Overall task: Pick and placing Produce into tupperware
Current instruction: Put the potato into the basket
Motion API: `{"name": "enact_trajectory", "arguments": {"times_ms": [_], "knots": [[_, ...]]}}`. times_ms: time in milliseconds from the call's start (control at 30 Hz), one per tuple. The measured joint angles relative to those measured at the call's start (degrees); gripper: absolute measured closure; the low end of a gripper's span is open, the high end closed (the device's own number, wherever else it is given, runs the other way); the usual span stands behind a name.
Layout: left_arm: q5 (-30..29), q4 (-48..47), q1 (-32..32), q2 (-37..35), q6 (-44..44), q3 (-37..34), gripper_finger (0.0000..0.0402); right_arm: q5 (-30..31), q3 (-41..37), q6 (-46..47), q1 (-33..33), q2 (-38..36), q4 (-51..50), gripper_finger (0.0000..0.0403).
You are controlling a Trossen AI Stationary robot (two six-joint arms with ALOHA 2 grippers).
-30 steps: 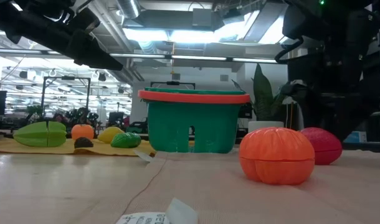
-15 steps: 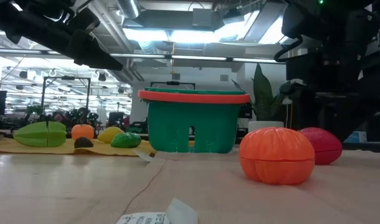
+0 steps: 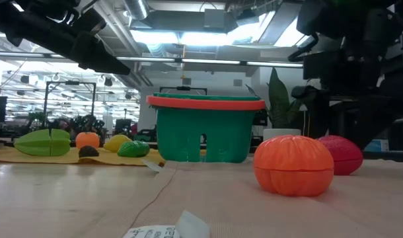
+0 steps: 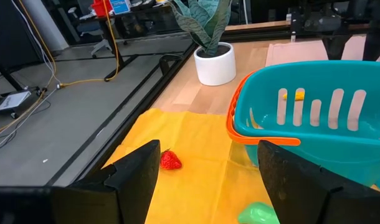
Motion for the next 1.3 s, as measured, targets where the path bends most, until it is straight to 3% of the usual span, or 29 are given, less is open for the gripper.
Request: {"name": "enact_trajectory", "arguments": {"times_ms": [167, 333, 1000, 1300], "knots": [[0.0, 0.0, 0.0, 0.0, 0.0, 0.0, 0.0140, -2.5, 0.0, 0.0, 0.0, 2.7, 0.3, 0.0116], [0.0, 0.0, 0.0, 0.0, 0.0, 0.0, 0.0140, -1.2, 0.1, 0.1, 0.0, 5.4, 1.2, 0.0116], [0.0, 0.0, 0.0, 0.0, 0.0, 0.0, 0.0140, -1.0, 0.1, 0.3, 0.0, 5.1, 1.5, 0.0116], [0.0, 0.0, 0.0, 0.0, 0.0, 0.0, 0.0140, -0.6, 3.2, 0.3, 0.0, 5.2, -2.9, 0.0116]]}}
